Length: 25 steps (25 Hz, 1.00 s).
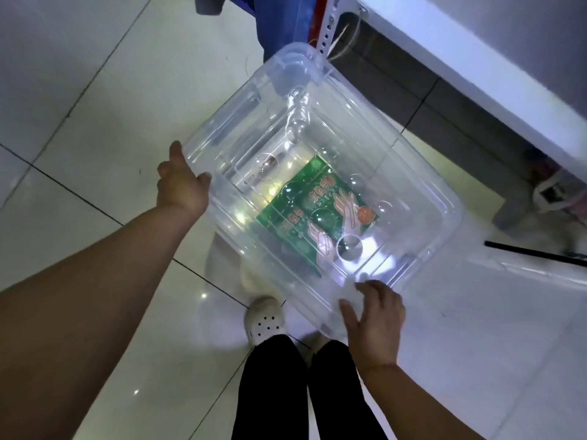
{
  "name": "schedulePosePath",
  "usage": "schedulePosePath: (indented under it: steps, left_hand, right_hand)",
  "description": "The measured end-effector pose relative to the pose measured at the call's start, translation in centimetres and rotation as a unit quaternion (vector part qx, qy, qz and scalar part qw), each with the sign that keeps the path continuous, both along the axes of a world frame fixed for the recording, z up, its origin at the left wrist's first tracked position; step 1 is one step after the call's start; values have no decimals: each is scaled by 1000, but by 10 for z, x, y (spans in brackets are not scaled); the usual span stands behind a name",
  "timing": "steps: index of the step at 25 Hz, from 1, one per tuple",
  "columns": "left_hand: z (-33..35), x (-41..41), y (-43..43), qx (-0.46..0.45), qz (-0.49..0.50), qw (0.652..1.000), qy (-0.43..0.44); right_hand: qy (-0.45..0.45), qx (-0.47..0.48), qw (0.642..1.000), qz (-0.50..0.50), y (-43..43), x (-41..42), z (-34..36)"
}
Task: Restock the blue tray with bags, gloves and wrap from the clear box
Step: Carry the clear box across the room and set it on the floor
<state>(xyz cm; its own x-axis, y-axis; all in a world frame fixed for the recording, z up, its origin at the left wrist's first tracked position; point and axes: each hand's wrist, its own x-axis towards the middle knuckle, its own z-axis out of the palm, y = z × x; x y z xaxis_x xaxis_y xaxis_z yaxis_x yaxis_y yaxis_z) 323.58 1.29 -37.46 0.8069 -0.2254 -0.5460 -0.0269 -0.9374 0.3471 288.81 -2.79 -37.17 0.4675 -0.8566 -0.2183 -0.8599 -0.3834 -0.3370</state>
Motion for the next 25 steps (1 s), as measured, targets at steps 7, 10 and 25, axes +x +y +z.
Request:
schedulePosePath:
  steps: [7,10,25]
  left_hand:
    - [-1,-11,12,-4,94,996,0]
    - [2,-29,13,-32,131,991,3]
    - [-10,-23,-32,-49,31,997,42]
  right_hand:
    - [-87,286,839,-454,-32,-7,-11]
    - [-98,219,860,-450,-55,-8,-8]
    - [-150,228,857,-438,-169,-26,-29]
